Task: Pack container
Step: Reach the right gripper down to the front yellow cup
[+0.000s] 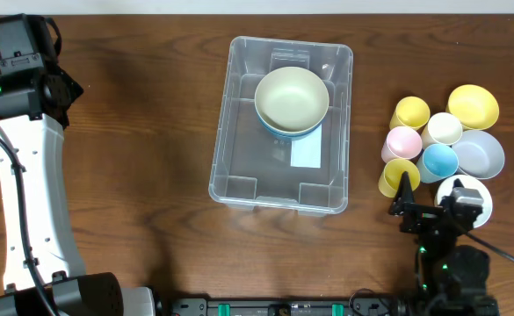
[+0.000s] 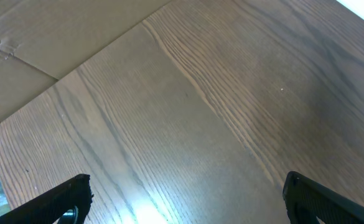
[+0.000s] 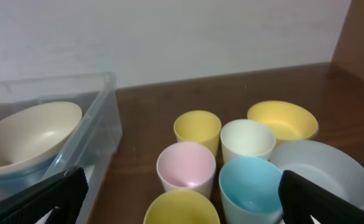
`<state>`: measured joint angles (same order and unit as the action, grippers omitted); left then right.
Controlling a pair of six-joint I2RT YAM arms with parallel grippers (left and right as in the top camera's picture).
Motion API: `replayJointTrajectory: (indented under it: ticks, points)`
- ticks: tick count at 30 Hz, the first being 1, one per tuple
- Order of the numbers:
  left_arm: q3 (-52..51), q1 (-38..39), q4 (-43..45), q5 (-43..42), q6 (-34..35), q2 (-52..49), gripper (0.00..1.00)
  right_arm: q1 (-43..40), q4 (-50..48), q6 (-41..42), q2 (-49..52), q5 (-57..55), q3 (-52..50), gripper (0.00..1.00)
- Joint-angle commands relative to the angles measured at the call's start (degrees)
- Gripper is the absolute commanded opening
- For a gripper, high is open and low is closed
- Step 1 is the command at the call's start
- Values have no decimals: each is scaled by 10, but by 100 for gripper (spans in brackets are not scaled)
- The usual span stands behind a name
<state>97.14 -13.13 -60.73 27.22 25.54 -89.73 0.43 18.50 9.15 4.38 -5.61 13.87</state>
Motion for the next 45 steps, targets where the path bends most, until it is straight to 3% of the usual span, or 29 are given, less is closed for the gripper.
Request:
replayJointTrajectory:
  ticks: [1,14,18,26,31,39,45]
  points:
    - [2,-2,-3,8,5,-2,98,-4,55,11,58,-6,85,99]
    - [2,-2,-3,8,5,-2,98,-4,349,19,474,46,406,99]
    - [2,-2,-3,9,5,-2,98,-4,388,19,560,48,457,99]
    - [2,-2,-3,9,5,-2,98,-3,402,-93,604,163,461,98]
    - [2,-2,-3,9,5,-2,98,-3,428,-90,624,147,461,85]
    - [2,-2,-3,9,5,-2,98,8,437,-31,687,74,461,72]
    - [2,-2,-3,9,5,-2,98,7,435,90,680,-7,461,76]
